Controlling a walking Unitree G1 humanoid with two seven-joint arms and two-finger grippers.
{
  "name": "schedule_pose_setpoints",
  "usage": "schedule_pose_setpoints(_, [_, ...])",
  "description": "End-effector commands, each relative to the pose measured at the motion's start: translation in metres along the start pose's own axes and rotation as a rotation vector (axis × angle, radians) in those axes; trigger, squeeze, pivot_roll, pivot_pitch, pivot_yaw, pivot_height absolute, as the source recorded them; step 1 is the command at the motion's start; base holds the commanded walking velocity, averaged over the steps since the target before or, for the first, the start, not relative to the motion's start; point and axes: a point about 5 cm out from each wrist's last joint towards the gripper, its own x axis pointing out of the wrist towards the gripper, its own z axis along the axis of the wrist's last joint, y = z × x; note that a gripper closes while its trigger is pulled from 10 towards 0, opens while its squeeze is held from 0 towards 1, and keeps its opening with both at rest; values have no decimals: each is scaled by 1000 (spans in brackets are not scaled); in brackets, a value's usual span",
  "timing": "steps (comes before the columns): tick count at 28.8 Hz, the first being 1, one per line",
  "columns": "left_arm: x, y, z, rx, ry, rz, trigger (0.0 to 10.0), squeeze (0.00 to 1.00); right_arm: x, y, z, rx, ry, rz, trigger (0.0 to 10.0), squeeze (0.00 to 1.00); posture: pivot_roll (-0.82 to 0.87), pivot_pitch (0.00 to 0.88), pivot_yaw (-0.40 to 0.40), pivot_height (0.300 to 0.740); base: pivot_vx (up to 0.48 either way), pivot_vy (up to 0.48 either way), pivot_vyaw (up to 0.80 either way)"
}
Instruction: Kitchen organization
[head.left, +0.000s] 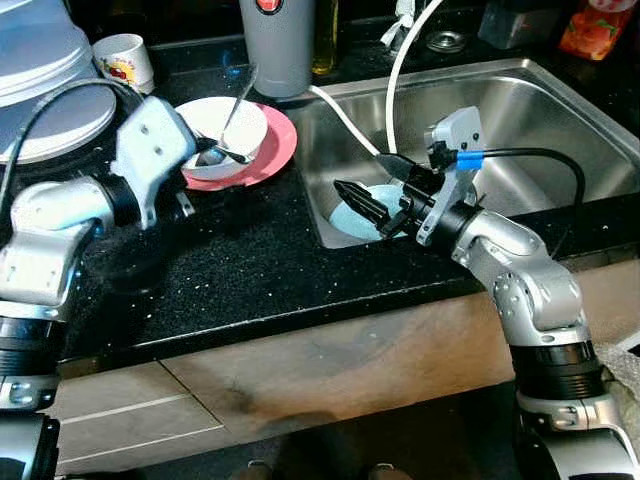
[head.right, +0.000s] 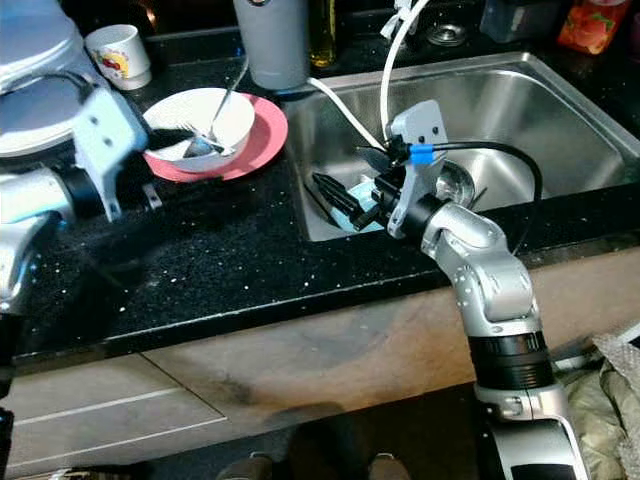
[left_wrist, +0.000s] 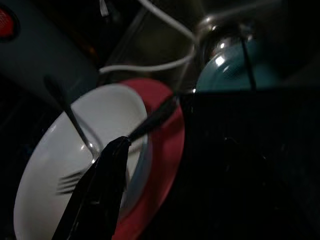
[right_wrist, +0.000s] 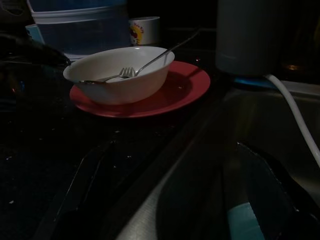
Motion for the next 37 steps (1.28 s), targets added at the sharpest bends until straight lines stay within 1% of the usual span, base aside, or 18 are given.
schedule_pose_setpoints(1, [2, -2, -5, 44, 31, -15, 10000, 0, 1, 2, -1, -1, -4, 4, 10000, 0, 50, 137, 29, 740, 0, 0, 0])
schedule_pose_setpoints(6, [8, 4, -4, 69, 14, 23, 10000, 0, 1, 2, -1, -1, -6, 1, 10000, 0, 50, 137, 29, 740, 0, 0, 0])
schedule_pose_setpoints(8, [16, 9, -1, 87, -23, 75, 10000, 0, 1, 1, -1, -2, -6, -1, 10000, 0, 50, 138, 31, 740, 0, 0, 0])
schedule_pose_setpoints(9, [16, 9, -1, 87, -23, 75, 10000, 0, 1, 1, -1, -2, -6, -1, 10000, 0, 50, 138, 31, 740, 0, 0, 0])
schedule_pose_setpoints(12, [23, 12, 2, 93, -59, 121, 10000, 0, 1, 0, -1, -3, -6, -6, 10000, 0, 49, 139, 33, 740, 0, 0, 0])
schedule_pose_setpoints(16, [33, 6, 2, 94, -72, 85, 10000, 0, 1, 0, 0, -6, -8, -10, 10000, 0, 43, 142, 42, 740, 0, 0, 0])
schedule_pose_setpoints(23, [36, 4, -6, 121, -34, 48, 10000, 0, 1, -2, 1, -10, -12, -19, 10000, 0, 40, 141, 46, 740, 0, 0, 0])
schedule_pose_setpoints(29, [38, 6, -9, 144, -34, 61, 10000, 0, 1, -2, 1, -11, -11, -20, 10000, 0, 38, 136, 46, 740, 0, 0, 0])
schedule_pose_setpoints(30, [38, 6, -9, 147, -36, 63, 7451, 0, 1, -2, 1, -11, -12, -17, 10000, 0, 37, 135, 47, 740, 0, 0, 0])
schedule_pose_setpoints(31, [38, 6, -9, 149, -36, 65, 7451, 0, 1, -1, 1, -10, -12, -15, 10000, 0, 35, 132, 47, 740, 0, 0, 0])
schedule_pose_setpoints(32, [39, 7, -9, 153, -38, 68, 4667, 0, 1, -1, 1, -11, -12, -12, 10000, 0, 35, 132, 47, 740, 0, 0, 0])
schedule_pose_setpoints(33, [39, 7, -9, 155, -39, 70, 3922, 0, 1, 0, 1, -10, -12, -10, 10000, 0, 33, 130, 46, 740, 0, 0, 0])
schedule_pose_setpoints(34, [39, 7, -9, 155, -39, 70, 3922, 0, 1, 0, 1, -10, -12, -10, 10000, 0, 33, 130, 46, 740, 0, 0, 0])
schedule_pose_setpoints(35, [40, 7, -9, 156, -41, 72, 3451, 0, 1, 0, 1, -10, -11, -8, 10000, 0, 32, 128, 46, 740, 0, 0, 0])
schedule_pose_setpoints(37, [41, 7, -9, 156, -44, 73, 3647, 0, 1, 0, 1, -11, -11, -7, 10000, 0, 32, 128, 46, 740, 0, 0, 0])
